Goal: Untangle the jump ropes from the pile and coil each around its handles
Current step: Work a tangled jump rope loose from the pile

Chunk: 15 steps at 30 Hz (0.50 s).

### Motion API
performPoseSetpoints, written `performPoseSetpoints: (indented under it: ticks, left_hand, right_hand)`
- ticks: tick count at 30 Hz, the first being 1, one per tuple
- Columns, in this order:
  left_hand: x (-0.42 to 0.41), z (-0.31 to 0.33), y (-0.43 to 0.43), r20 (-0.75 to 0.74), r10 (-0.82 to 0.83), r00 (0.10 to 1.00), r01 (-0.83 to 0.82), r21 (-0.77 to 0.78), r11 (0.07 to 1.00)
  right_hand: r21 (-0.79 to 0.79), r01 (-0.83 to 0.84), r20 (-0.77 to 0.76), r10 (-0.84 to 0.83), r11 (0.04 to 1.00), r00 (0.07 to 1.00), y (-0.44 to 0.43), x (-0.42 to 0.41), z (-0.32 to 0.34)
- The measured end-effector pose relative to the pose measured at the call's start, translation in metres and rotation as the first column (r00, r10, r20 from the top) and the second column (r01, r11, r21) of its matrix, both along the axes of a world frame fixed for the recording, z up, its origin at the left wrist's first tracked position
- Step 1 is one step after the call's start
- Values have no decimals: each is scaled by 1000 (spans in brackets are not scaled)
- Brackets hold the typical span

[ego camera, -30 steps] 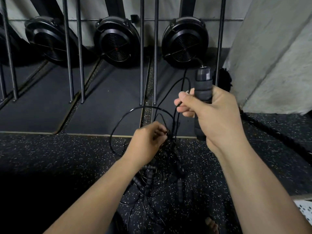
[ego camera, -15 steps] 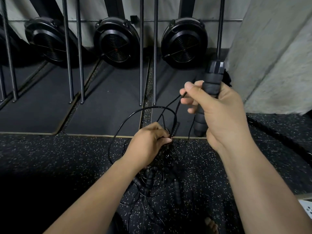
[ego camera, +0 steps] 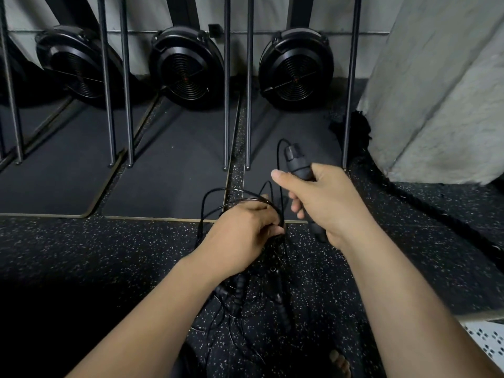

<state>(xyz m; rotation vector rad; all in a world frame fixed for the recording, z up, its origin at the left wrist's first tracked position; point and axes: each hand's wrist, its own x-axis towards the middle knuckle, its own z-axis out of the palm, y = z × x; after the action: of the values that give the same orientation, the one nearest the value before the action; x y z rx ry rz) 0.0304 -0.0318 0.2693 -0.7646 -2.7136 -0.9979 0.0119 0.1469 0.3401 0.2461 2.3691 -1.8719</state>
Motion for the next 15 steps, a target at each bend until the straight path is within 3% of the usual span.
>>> performPoseSetpoints:
  ticks: [4,7,11,15]
  left_hand:
    - [4,4,2,60,-37,998,40,-53,998]
    - [8,4,4,85,-56,995,61,-61,996]
    - [7,4,3,143,-78,987,94,-106,990]
    - [8,6,4,210,-73,975,101,-126,987]
  right_hand:
    - [-122,-44,56,51,992,997,1,2,3]
    - [-156,-140,0,141,978,990,-2,5,10]
    - [54,-234,-112,239,971,965,-4,6,7]
    - [174,-325,-96,344,930,934,-5,10,8]
